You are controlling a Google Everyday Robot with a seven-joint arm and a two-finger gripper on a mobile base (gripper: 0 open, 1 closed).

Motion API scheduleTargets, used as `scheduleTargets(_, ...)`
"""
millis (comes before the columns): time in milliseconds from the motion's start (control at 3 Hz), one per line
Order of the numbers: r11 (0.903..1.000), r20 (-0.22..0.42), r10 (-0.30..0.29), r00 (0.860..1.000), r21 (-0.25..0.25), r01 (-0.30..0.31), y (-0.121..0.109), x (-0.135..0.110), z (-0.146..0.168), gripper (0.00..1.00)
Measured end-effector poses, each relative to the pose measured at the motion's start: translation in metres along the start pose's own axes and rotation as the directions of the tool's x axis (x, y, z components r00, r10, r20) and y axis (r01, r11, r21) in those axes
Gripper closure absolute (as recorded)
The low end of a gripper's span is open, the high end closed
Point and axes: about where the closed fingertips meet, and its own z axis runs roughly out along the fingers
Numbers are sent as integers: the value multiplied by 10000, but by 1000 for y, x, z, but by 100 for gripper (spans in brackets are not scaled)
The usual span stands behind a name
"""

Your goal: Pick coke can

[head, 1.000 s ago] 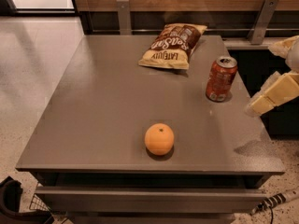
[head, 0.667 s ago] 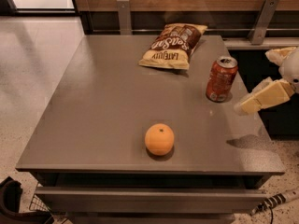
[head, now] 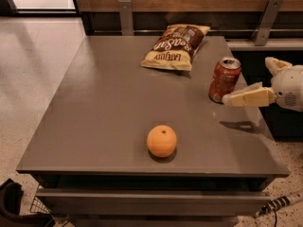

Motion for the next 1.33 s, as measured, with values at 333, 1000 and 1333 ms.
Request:
scheduleTargets(333,9998,974,125,9952,142,-139,-12,-8,17,0)
scheduleTargets(1000,9960,2378,229,9711,-899,-15,-9,-35,54,25)
scheduleTargets(1333,9954,2400,229,9705,-960,3,-8,-36,56,49)
